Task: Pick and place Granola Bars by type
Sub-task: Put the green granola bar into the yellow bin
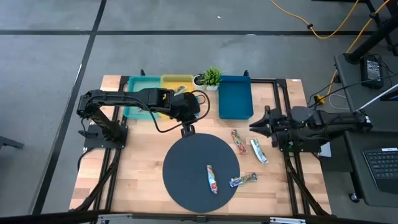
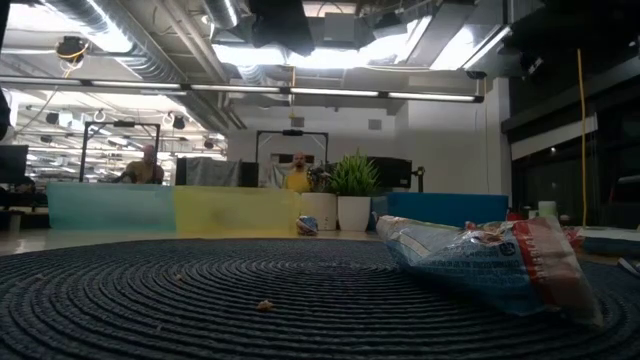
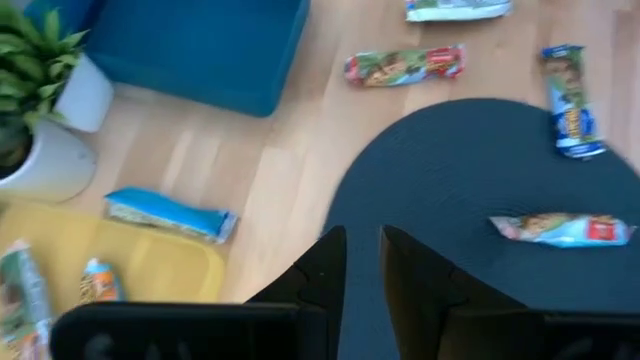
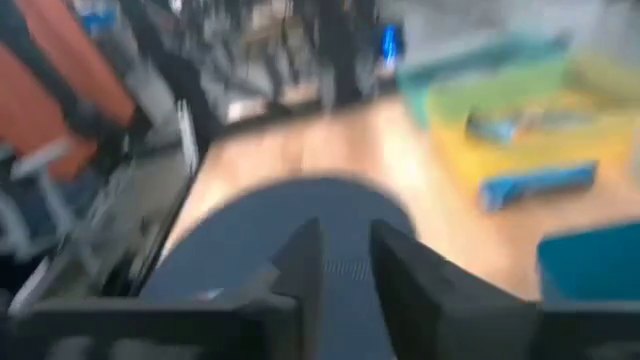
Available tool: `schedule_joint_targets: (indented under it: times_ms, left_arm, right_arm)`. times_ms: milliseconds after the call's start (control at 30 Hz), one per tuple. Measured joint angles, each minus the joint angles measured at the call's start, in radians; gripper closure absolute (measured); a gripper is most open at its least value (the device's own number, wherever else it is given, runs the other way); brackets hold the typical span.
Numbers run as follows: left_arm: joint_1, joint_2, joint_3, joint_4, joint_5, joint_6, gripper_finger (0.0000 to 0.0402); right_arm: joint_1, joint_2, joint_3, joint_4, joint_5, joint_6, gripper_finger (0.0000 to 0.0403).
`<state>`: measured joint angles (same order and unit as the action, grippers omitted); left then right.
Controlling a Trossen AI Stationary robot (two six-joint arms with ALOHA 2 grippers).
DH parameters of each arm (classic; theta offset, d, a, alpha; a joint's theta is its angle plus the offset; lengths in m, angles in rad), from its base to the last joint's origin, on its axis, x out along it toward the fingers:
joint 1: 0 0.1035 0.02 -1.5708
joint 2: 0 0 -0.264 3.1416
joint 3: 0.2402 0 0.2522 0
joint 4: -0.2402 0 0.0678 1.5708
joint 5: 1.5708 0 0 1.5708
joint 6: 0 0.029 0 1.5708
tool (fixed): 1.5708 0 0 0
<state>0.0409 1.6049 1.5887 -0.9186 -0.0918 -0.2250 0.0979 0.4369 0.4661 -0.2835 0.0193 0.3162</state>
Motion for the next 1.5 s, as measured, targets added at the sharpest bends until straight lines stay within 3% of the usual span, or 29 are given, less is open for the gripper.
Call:
schedule_joint_targets:
  times_ms: [233,400,633,767,1100,1500]
  left_arm:
    - [0.001,0.000,0.000,-0.054,-0.095,0.002,0.0343]
    - [0.001,0.000,0.000,-0.058,-0.122,0.002,0.0343]
    - [0.002,0.000,0.000,-0.058,-0.141,0.044,0.0343]
    - [0.003,0.000,0.000,-0.058,-0.161,0.105,0.0343]
    - [0.009,0.000,0.000,-0.044,-0.185,0.153,0.0343]
    - [0.008,0.000,-0.001,-0.043,-0.151,0.150,0.0343]
  right_arm:
    - [0.074,0.174,0.183,-0.297,-0.060,0.114,0.0211]
    - [0.150,0.308,0.328,-0.575,0.054,0.314,0.0207]
    - [0.254,0.480,0.399,-0.800,0.112,0.830,0.0211]
    - [0.306,0.554,0.362,-0.834,0.080,1.030,0.0211]
    - [0.353,0.649,0.274,-0.802,0.023,1.145,0.0206]
    - [0.324,0.704,0.142,-0.629,-0.015,1.146,0.0070]
